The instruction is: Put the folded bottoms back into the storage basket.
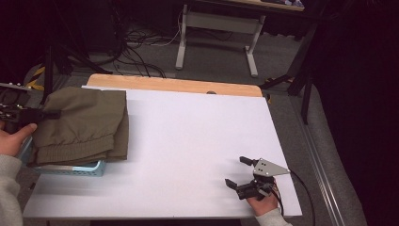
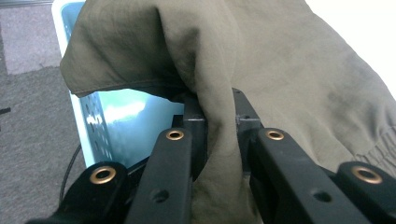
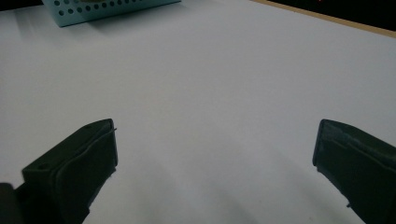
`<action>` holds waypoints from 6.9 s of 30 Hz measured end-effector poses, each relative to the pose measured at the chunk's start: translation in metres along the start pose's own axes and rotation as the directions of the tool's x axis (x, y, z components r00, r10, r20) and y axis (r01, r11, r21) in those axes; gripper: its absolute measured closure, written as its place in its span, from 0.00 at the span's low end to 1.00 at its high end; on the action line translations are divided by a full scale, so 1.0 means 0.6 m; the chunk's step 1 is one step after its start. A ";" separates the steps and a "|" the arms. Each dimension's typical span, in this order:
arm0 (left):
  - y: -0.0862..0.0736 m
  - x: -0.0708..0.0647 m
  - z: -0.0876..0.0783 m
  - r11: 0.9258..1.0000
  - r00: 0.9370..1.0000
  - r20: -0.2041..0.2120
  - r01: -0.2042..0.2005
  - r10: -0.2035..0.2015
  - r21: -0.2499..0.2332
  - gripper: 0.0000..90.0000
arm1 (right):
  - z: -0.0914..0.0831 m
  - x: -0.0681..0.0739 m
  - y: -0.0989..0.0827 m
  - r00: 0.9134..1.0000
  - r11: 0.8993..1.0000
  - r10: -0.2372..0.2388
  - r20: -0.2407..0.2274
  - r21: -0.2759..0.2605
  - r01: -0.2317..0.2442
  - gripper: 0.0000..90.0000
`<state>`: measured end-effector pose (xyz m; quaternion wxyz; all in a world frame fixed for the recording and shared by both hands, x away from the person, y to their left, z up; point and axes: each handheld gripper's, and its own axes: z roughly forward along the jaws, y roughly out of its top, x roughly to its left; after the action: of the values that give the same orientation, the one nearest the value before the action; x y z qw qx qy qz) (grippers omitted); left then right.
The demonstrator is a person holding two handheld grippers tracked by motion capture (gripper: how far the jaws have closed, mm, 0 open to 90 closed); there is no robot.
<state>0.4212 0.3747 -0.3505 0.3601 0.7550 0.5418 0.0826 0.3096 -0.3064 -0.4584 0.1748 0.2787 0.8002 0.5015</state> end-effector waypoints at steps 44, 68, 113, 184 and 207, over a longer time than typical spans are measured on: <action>0.009 0.014 0.048 0.997 0.988 -0.155 0.010 0.002 0.077 0.83 | 0.000 0.001 0.000 1.000 1.000 -0.002 -0.005 0.003 0.002 0.01; 0.029 -0.101 0.020 0.994 0.995 -0.058 -0.081 0.077 -0.070 0.45 | 0.003 0.001 0.001 1.000 1.000 -0.009 -0.014 0.006 0.009 0.01; 0.038 -0.175 0.160 0.993 0.993 -0.077 -0.078 0.084 0.083 0.93 | 0.003 0.001 0.001 1.000 1.000 -0.008 -0.021 0.000 0.008 0.01; -0.005 -0.307 0.089 0.920 0.955 0.054 -0.265 0.292 -0.289 0.05 | 0.000 0.002 0.001 1.000 1.000 -0.011 -0.022 -0.008 0.011 0.01; -0.065 -0.357 0.148 0.867 0.904 0.147 -0.325 0.402 -0.378 0.00 | 0.000 0.002 0.001 1.000 1.000 -0.013 -0.025 -0.009 0.013 0.01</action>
<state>0.3518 0.1523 -0.3828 0.5224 0.7732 0.3226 0.1586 0.3087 -0.3052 -0.4580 0.1691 0.2663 0.8020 0.5072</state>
